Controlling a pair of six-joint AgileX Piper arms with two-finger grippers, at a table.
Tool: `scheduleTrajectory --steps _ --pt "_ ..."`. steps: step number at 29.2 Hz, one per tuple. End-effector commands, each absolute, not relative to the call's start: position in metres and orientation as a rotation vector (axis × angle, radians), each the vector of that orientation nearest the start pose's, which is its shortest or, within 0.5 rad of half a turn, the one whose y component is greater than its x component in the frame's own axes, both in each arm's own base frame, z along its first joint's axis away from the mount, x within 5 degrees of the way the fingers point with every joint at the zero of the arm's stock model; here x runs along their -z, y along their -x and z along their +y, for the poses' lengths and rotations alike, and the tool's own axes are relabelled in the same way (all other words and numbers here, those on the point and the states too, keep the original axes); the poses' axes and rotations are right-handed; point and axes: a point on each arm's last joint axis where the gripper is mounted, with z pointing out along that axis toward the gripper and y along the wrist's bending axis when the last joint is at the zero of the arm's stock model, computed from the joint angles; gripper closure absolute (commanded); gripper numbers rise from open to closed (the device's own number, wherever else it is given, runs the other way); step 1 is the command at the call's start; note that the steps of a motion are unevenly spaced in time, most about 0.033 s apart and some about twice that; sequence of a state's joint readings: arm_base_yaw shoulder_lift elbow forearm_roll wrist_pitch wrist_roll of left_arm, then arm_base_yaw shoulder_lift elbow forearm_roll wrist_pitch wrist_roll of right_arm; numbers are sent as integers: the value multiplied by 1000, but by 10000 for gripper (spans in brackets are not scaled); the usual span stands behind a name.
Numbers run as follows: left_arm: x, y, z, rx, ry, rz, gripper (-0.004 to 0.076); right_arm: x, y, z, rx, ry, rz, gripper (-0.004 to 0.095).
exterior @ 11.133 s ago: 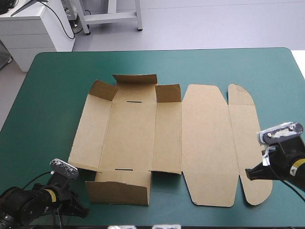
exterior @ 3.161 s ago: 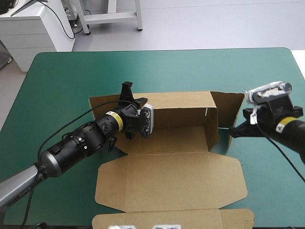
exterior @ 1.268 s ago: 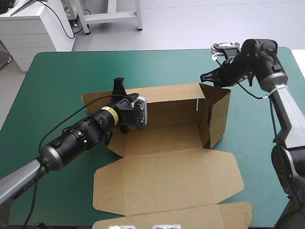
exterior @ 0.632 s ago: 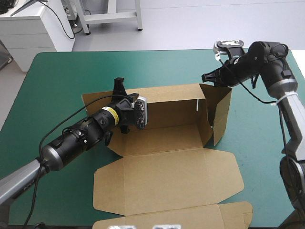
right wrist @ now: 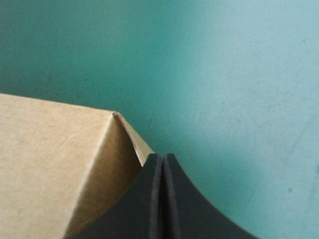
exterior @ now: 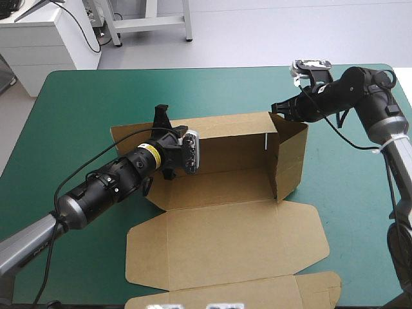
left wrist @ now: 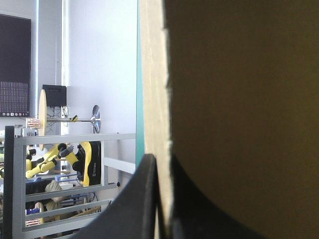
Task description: Fold the box
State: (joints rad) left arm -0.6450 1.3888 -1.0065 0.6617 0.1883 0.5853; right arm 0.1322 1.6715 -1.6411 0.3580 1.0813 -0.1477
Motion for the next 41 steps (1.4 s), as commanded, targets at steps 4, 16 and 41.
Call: scheduleTrajectory --steps 4,16,41 --pt "-327 -255 -175 -506 -1585 1305 731 -357 -325 76 -501 344 2709 927" --pt "-326 -255 -175 -509 -1588 1307 731 -385 -306 74 -467 460 2590 927" --pt "-326 -255 -175 -508 -1585 1310 731 -394 -373 66 -238 284 2497 928"
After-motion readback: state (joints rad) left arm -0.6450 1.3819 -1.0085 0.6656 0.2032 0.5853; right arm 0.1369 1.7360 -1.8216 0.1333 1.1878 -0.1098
